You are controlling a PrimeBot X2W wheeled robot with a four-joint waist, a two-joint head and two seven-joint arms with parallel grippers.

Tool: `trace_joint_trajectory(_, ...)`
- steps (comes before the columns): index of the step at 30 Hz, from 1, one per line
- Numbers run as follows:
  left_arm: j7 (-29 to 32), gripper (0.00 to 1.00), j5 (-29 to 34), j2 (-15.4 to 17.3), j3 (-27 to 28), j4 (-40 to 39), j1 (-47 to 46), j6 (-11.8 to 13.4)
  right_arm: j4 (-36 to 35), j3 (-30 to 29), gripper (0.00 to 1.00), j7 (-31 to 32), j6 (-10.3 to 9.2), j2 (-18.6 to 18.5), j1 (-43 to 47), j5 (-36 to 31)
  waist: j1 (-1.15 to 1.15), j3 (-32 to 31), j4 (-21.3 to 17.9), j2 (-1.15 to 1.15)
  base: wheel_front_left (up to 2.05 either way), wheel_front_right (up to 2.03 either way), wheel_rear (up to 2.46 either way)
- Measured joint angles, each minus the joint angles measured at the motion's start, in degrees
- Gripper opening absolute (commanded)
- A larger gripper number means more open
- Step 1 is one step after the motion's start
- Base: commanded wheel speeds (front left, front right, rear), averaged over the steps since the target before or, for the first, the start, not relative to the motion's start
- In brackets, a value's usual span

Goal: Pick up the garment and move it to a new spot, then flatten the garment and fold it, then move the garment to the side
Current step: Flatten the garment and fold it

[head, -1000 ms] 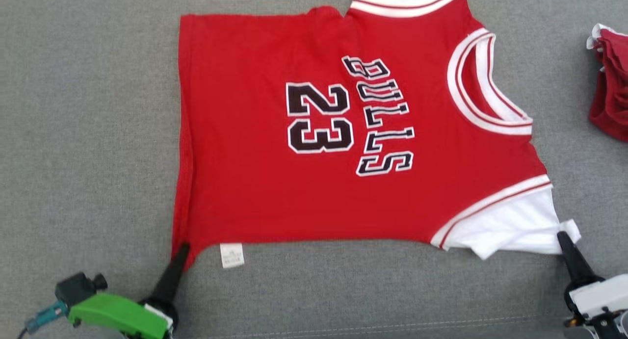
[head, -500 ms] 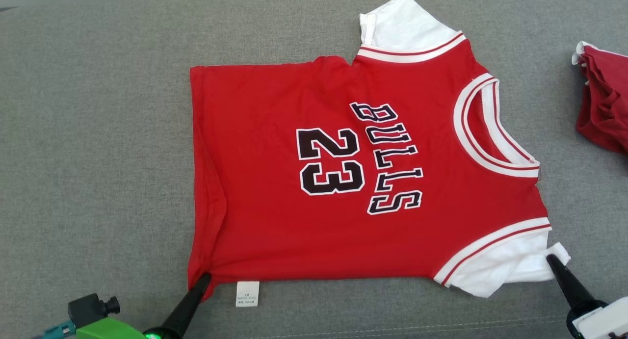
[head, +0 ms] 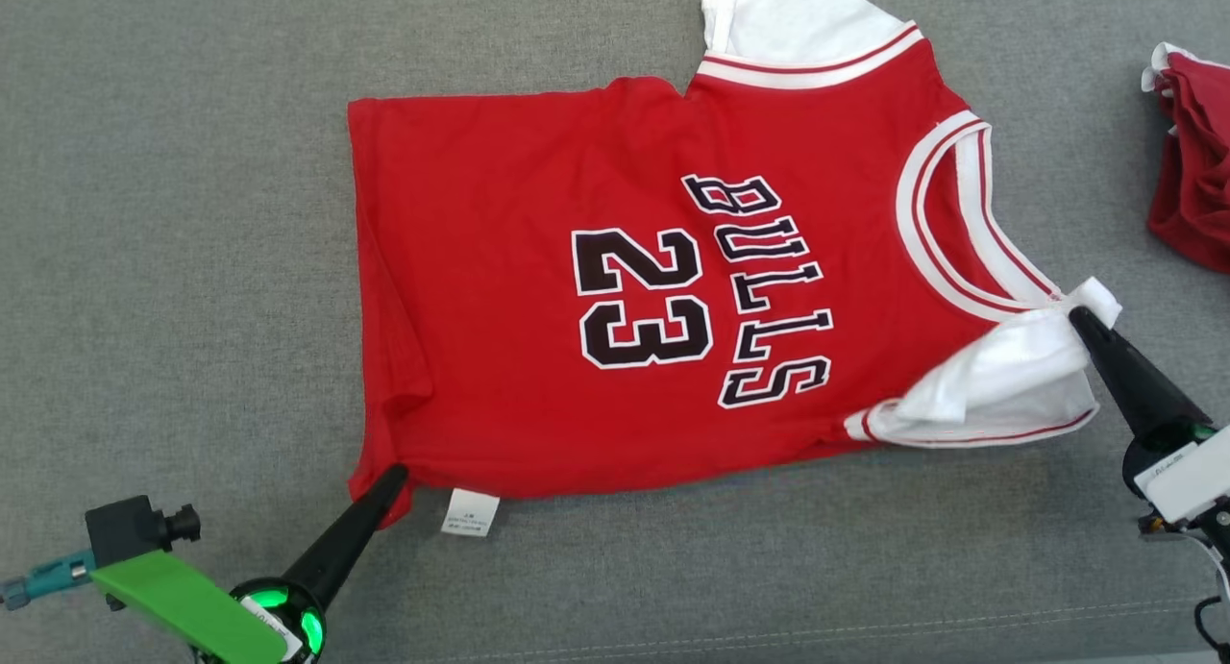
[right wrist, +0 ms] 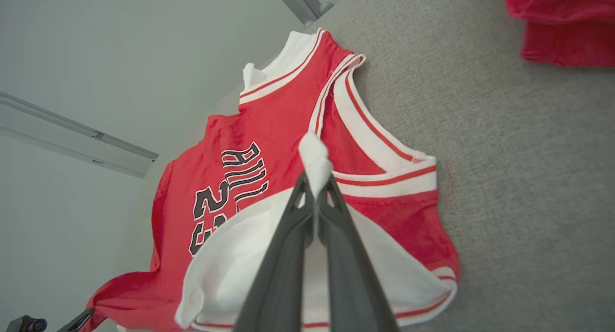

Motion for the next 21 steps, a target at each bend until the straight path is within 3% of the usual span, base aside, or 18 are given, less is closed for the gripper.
trace_joint_trajectory(10,4.12,0.00,-1.74,3.49,0.90,-3.93,-4.86,7.49,-0.52,-0.54,0.00,2.92,-3.47,-2.01,-9.87,-1.24,0.00,3.79,0.60,0.00,0.00,0.00,0.00)
trace_joint_trajectory(21,7.50,0.00,-2.36,6.99,1.51,-4.09,-10.61,8.82,2.87,2.25,0.00,5.11,-5.04,-1.70,-14.95,-2.21,0.00,7.14,0.82,0.00,0.00,0.00,0.00)
